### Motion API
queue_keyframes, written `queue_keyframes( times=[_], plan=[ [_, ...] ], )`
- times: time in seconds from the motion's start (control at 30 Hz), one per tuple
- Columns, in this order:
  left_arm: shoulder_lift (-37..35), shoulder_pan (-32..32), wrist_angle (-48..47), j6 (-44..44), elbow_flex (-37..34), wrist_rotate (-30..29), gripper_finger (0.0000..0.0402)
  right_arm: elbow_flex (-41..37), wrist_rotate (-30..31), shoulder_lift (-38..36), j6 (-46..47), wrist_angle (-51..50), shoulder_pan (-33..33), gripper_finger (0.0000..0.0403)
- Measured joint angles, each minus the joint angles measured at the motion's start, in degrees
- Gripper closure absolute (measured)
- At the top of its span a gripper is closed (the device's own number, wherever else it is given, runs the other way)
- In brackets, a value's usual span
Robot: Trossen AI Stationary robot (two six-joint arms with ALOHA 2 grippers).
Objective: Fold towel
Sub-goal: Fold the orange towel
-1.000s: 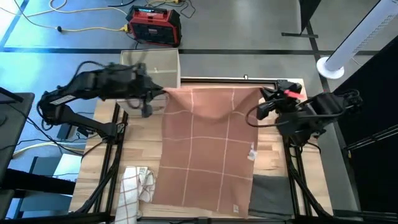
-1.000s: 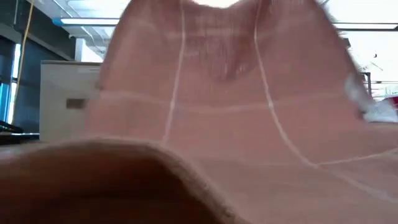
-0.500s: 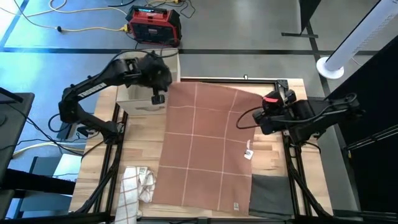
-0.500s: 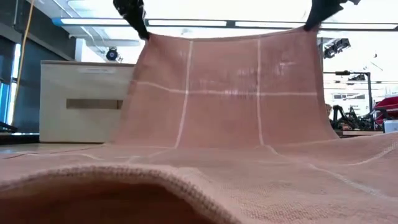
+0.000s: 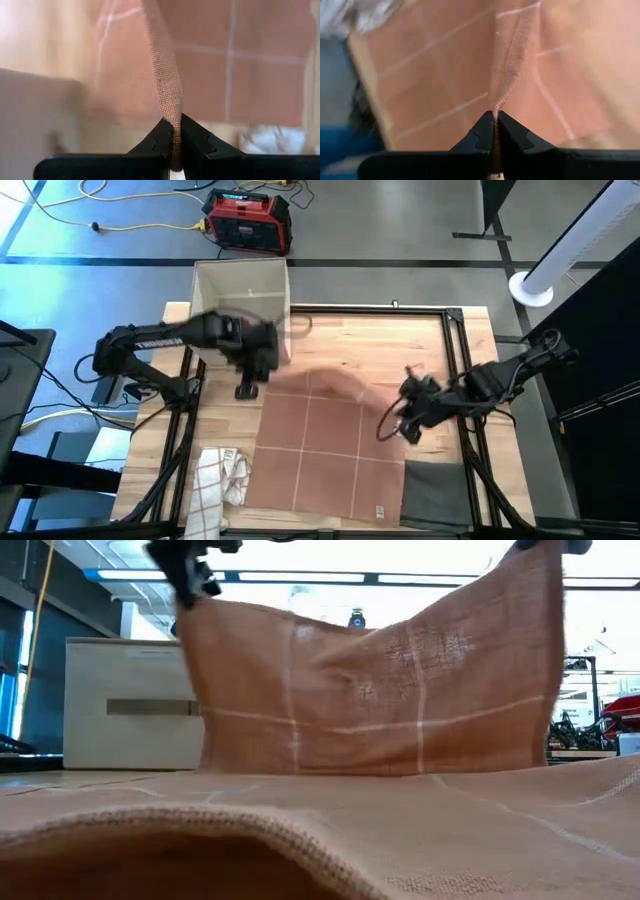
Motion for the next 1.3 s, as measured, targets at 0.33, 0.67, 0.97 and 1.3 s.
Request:
queue_keyframes(
  times=[0.33,0.67,0.97,1.3],
  plan=[
    [-0.43,-16.05,7.32,-12.31,-13.00,9.43,0.0392,0.00,-22.55,11.44,0.21,7.57,5.14,0.0403],
    [-0.60,-20.04,23.03,-17.79,-22.68,23.97,0.0392,0.00,-37.73,20.25,-5.35,23.42,6.07,0.0403],
    [-0.56,-21.88,30.81,-21.05,-26.38,29.67,0.0392,0.00,-41.31,24.24,-9.01,27.20,6.41,0.0403],
    [-0.51,-23.71,40.46,-25.82,-30.36,38.79,0.0392,0.00,-43.45,25.75,-10.95,27.42,6.64,0.0403]
  ],
)
